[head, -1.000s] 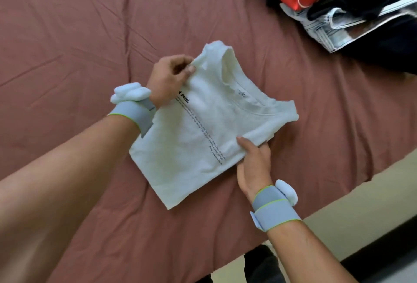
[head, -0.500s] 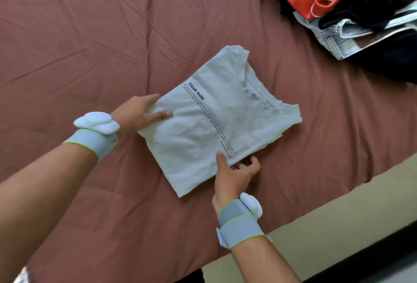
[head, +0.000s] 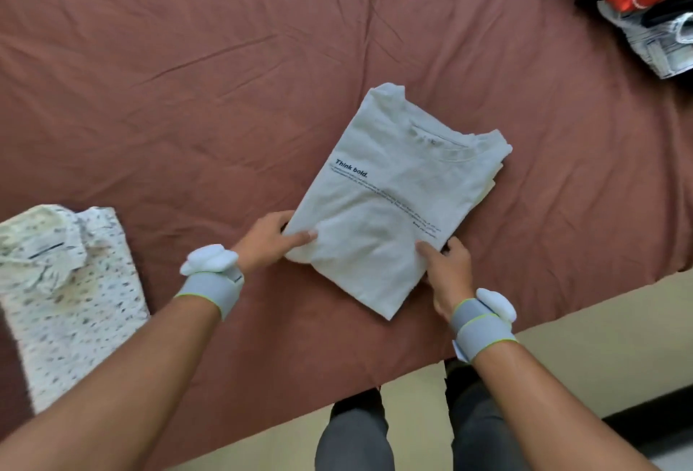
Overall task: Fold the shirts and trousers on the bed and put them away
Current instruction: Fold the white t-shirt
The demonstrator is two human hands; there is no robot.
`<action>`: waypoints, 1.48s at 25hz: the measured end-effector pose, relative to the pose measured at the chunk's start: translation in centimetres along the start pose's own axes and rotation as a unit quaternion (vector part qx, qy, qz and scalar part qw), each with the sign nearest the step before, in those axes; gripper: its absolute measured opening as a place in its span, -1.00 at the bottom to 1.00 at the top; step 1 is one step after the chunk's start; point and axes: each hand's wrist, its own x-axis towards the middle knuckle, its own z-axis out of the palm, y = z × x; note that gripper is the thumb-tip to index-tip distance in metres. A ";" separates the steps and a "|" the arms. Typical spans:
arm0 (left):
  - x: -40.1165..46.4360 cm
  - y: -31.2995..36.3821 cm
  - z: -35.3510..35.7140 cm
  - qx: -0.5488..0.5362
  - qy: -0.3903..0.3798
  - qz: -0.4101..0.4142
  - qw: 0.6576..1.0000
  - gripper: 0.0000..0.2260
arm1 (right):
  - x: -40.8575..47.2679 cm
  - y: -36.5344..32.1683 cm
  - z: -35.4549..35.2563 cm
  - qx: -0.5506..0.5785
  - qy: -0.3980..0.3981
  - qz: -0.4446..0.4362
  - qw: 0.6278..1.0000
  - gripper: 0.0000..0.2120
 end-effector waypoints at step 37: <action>-14.4 -24.1 -0.9 -0.322 0.192 -0.062 0.925 -0.70 | -10.6 7.6 18.8 -0.342 -0.286 -0.100 0.889 -0.32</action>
